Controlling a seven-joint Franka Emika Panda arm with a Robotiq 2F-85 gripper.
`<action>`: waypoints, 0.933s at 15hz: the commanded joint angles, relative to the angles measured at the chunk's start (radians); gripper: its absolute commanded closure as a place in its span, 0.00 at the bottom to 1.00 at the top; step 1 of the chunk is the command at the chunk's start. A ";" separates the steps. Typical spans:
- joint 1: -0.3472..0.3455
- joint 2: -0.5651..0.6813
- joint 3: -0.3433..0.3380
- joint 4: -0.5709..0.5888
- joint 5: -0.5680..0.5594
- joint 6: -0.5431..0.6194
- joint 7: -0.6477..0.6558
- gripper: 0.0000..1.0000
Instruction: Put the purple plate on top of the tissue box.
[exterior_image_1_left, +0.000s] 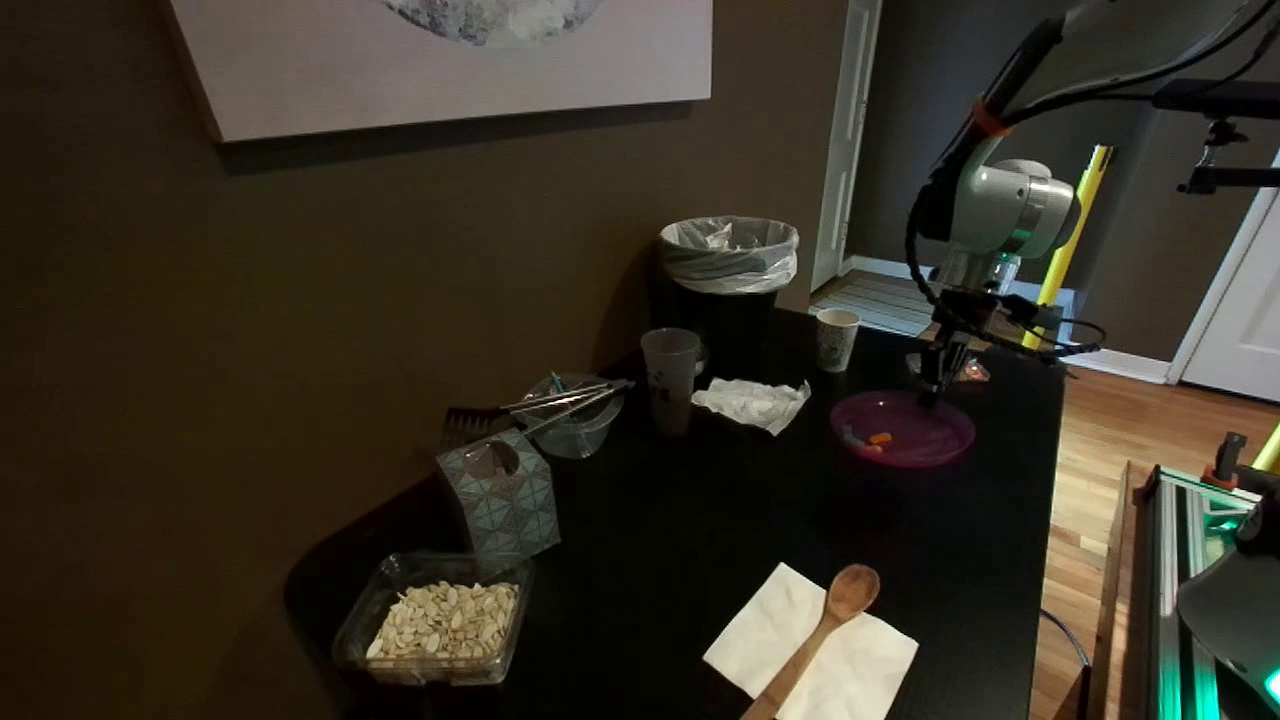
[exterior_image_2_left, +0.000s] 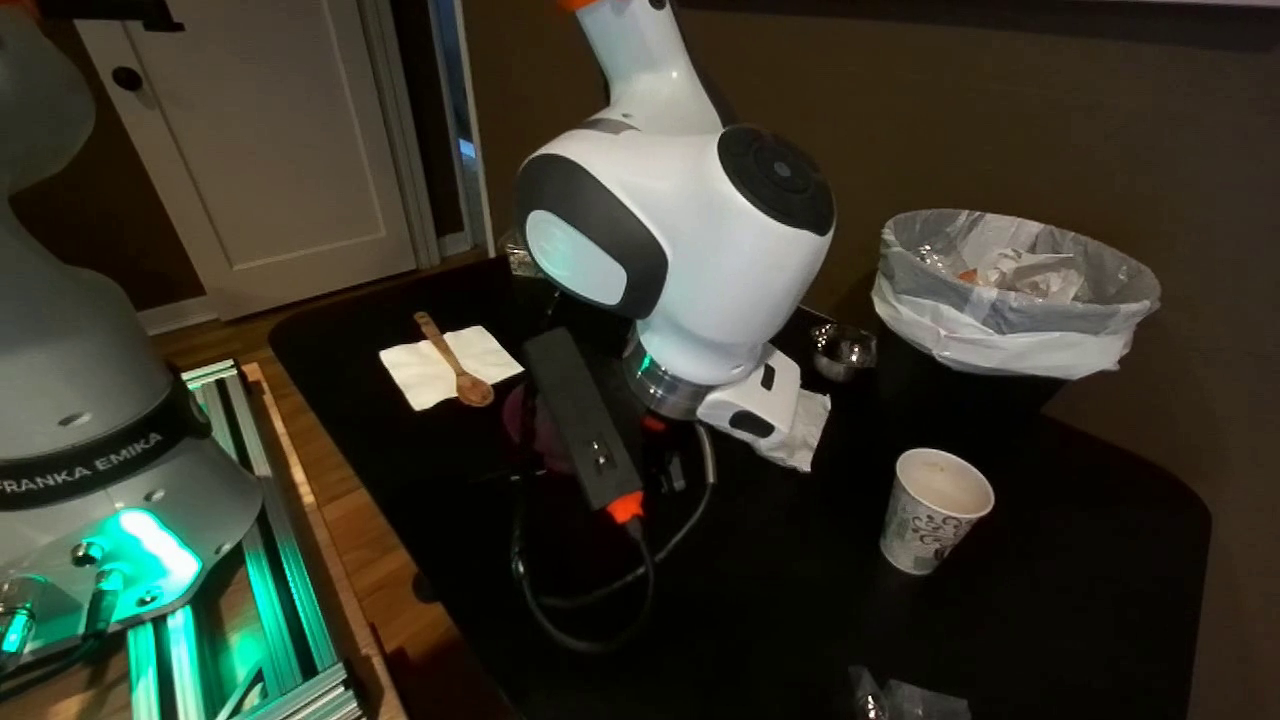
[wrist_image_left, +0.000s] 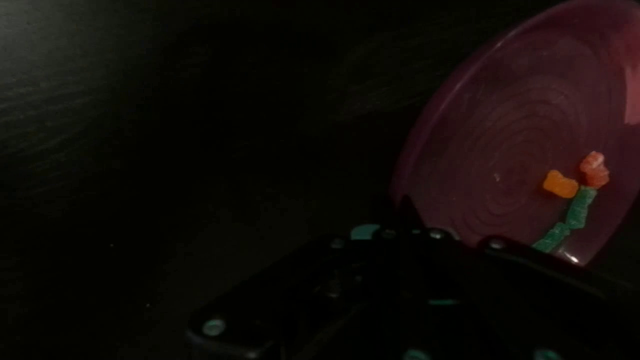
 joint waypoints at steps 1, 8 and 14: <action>-0.012 -0.004 0.012 0.000 -0.006 0.000 0.005 0.96; 0.030 -0.045 0.097 -0.017 0.145 -0.002 0.010 0.99; 0.130 -0.130 0.116 -0.007 0.105 0.022 0.147 0.99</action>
